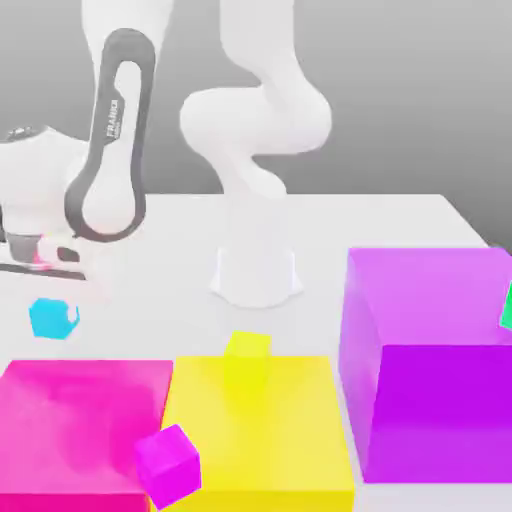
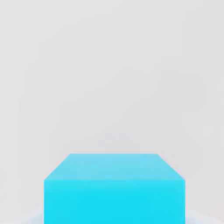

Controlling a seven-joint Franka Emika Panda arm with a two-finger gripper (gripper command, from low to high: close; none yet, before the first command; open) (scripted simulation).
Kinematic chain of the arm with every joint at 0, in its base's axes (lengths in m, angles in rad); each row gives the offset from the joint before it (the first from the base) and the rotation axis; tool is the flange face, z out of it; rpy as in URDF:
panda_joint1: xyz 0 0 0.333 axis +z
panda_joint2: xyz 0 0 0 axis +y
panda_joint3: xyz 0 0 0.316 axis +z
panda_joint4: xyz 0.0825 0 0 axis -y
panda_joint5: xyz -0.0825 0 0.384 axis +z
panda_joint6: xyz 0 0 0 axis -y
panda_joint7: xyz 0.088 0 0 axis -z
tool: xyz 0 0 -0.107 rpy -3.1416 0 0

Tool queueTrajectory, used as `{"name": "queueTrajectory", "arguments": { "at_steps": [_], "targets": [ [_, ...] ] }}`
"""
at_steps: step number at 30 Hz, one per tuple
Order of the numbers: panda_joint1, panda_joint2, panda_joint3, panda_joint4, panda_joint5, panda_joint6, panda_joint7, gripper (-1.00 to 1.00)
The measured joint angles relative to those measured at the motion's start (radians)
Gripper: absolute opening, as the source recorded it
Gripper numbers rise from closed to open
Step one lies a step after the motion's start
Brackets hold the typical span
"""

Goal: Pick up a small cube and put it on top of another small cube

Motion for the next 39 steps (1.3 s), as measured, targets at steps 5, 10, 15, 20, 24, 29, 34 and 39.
{"name": "queueTrajectory", "arguments": {
  "at_steps": [5, 10, 15, 20, 24, 29, 34, 39],
  "targets": [
    [0.135, -0.079, -0.071, 0.006, 0.029, -0.029, -0.035, -1.00],
    [0.264, -0.255, -0.020, 0.028, 0.057, -0.056, -0.175, -1.00],
    [0.335, -0.455, 0.080, 0.046, 0.013, -0.073, -0.276, -1.00],
    [0.325, -0.527, 0.165, 0.032, -0.110, -0.121, -0.367, -1.00],
    [0.307, -0.555, 0.223, 0.017, -0.219, -0.171, -0.441, -1.00],
    [0.293, -0.582, 0.288, -0.001, -0.351, -0.240, -0.536, -1.00],
    [0.288, -0.600, 0.345, -0.016, -0.475, -0.316, -0.635, -1.00],
    [0.288, -0.608, 0.396, -0.030, -0.587, -0.400, -0.741, -1.00]
  ]
}}
